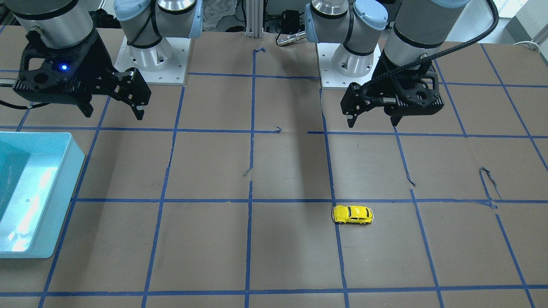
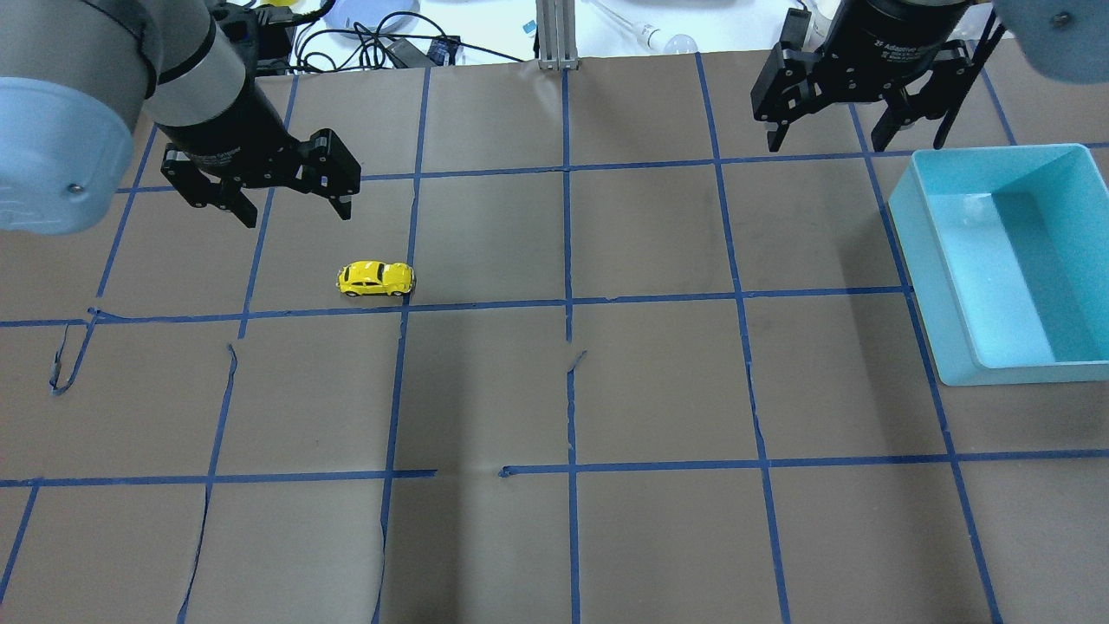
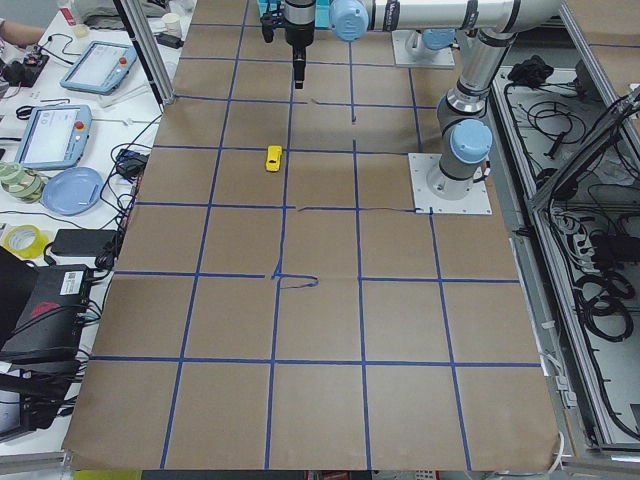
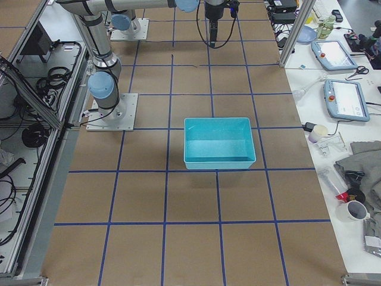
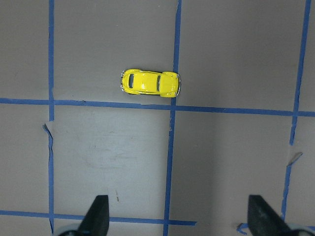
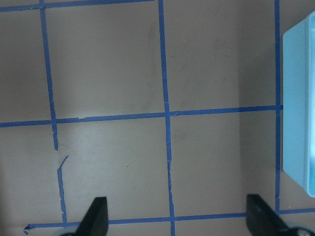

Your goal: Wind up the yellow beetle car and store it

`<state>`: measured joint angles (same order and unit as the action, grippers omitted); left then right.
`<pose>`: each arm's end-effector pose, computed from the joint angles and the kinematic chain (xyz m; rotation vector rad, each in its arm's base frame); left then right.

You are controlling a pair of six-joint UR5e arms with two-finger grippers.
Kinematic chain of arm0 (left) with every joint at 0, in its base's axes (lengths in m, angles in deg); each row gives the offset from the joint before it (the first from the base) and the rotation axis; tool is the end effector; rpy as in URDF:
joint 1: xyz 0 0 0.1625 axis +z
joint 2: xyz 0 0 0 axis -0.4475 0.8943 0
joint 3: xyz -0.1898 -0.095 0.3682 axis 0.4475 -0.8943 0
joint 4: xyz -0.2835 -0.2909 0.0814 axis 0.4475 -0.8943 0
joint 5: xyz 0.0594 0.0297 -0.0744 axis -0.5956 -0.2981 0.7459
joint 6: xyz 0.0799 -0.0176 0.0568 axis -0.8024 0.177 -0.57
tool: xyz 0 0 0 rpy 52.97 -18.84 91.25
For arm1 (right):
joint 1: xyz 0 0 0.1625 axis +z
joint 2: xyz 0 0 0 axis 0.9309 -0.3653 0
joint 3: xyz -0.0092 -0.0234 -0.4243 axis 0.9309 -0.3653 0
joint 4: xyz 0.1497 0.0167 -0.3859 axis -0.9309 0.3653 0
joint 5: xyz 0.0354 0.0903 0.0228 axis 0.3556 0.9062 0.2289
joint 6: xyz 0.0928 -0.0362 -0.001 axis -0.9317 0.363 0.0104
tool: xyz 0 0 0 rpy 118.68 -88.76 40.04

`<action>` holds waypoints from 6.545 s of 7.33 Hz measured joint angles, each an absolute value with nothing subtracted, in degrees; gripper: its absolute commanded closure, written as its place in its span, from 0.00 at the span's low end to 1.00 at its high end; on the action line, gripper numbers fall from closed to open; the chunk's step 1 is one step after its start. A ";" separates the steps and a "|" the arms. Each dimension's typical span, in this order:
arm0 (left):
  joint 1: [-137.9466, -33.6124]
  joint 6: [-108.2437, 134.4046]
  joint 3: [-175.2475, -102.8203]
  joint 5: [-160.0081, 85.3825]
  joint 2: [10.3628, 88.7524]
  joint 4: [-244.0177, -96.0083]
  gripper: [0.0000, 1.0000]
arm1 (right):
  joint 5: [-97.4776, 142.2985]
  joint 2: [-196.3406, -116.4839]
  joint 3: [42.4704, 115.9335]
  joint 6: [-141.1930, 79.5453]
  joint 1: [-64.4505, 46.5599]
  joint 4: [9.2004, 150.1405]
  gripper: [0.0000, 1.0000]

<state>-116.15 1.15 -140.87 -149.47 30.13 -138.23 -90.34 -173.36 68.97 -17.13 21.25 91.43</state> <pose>-0.1285 -0.4980 0.4720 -0.0889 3.1296 -0.0695 0.1320 -0.5197 0.5197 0.0815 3.1340 -0.0706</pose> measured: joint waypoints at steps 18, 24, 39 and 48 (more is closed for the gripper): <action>-115.89 -1.82 -140.34 -149.02 29.99 -138.29 0.00 | -89.79 -173.45 69.17 -17.08 21.19 91.78 0.00; -115.64 -1.83 -140.27 -148.69 29.92 -138.20 0.00 | -89.82 -173.44 69.17 -17.05 21.22 91.78 0.00; -115.88 -18.85 -140.31 -149.02 38.38 -128.62 0.00 | -89.82 -173.45 69.26 -16.88 21.16 91.78 0.00; -115.69 -75.89 -146.91 -149.62 50.55 -111.26 0.01 | -89.75 -173.62 69.41 -16.74 21.16 91.74 0.00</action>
